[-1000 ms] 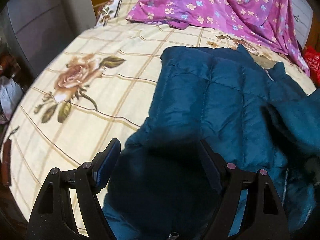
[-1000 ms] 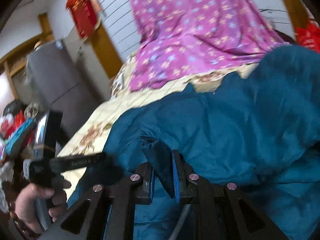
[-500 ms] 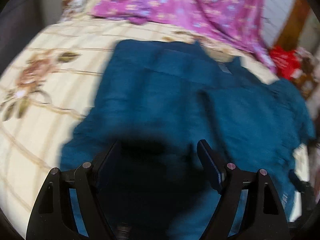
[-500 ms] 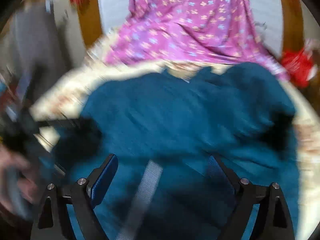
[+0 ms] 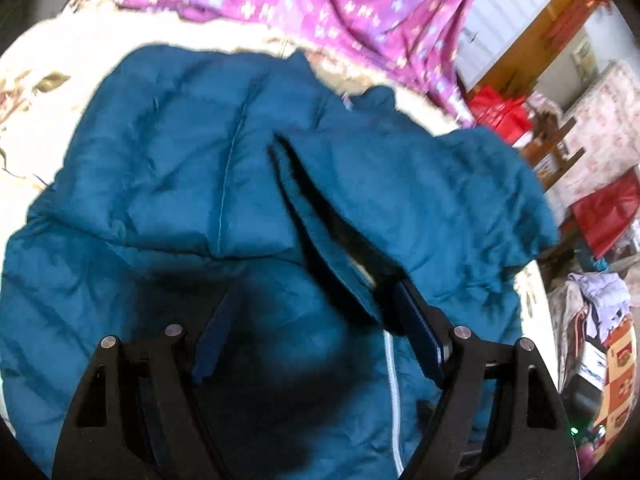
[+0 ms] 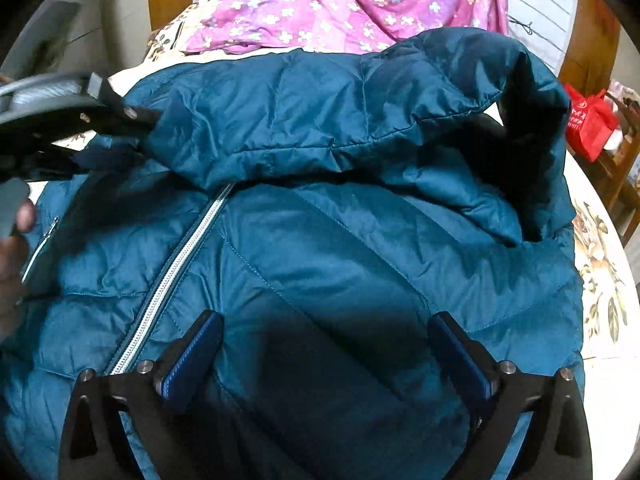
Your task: Fold large clothes
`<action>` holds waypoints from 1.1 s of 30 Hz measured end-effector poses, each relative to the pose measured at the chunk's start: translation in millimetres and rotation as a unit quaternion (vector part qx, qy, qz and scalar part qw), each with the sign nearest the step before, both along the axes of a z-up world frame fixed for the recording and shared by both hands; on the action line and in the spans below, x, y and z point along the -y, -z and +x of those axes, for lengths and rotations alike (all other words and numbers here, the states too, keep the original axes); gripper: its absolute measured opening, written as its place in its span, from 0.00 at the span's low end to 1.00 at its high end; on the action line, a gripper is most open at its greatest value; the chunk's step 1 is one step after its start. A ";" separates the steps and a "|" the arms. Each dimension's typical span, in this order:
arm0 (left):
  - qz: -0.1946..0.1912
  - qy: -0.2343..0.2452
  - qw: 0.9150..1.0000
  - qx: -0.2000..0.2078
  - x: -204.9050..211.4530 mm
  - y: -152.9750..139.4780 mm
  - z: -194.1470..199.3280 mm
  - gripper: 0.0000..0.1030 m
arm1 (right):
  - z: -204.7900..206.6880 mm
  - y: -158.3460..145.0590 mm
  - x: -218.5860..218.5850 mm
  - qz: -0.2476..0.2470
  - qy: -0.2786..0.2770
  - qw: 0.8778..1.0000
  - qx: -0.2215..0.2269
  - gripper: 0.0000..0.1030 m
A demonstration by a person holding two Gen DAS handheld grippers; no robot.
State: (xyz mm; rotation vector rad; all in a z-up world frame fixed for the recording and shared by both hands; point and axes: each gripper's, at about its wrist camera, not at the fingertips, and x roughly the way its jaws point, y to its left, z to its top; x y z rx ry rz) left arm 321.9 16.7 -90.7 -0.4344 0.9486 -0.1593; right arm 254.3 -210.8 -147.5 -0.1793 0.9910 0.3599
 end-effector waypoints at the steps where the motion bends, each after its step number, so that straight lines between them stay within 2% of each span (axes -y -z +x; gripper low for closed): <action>1: 0.002 -0.003 1.000 0.006 -1.4 -2.2 -1.9 0.77 | 0.7 -0.1 0.6 -0.002 -0.001 1.000 0.000 1.00; 4: -0.001 -0.028 1.000 0.015 -7.2 -3.9 -4.6 0.77 | -2.0 0.1 1.2 -0.004 -0.001 1.000 0.001 1.00; 7: -0.021 -0.046 0.998 0.025 -13.5 -5.5 -9.0 0.77 | -1.5 -1.1 -2.5 -0.005 -0.001 1.000 0.002 1.00; 12: -0.039 0.003 0.999 -0.014 5.5 16.7 11.1 0.77 | -3.1 -3.4 -4.8 -0.008 -0.001 1.000 0.003 1.00; 14: -0.019 0.004 1.000 -0.016 13.1 25.3 19.9 0.77 | -2.9 -3.7 -4.3 -0.010 -0.001 1.000 0.005 1.00; 17: -0.025 0.004 1.000 -0.006 15.3 28.4 21.6 0.77 | -3.4 -1.8 -6.0 -0.009 -0.001 1.000 0.006 1.00; 18: -0.036 0.004 0.999 -0.002 14.0 26.8 19.2 0.63 | -3.0 -1.6 -5.3 -0.008 0.000 1.000 0.006 1.00; 19: -0.044 0.005 0.999 -0.002 13.1 26.6 17.3 0.26 | -3.1 -1.2 -5.0 -0.008 -0.001 1.000 0.006 1.00; 20: -0.055 0.009 0.998 -0.007 12.8 26.9 16.4 0.14 | -2.7 -1.0 -4.7 -0.008 -0.001 1.000 0.006 1.00; 22: -0.055 -0.001 0.998 -0.004 12.4 23.1 13.5 0.07 | -2.6 -0.6 -5.0 -0.008 -0.001 1.000 0.005 1.00; 25: -0.026 -0.029 0.999 0.023 0.7 2.2 2.8 0.06 | -2.9 -0.7 -4.3 -0.007 -0.001 1.000 0.005 1.00; 29: 0.005 -0.070 0.996 0.061 -37.5 -25.3 -9.5 0.06 | -0.3 0.2 -1.1 -0.001 -0.001 1.000 -0.004 1.00; 33: 0.007 -0.094 0.994 0.062 -69.4 -22.0 0.6 0.06 | 1.1 0.3 0.6 0.000 0.000 1.000 -0.006 1.00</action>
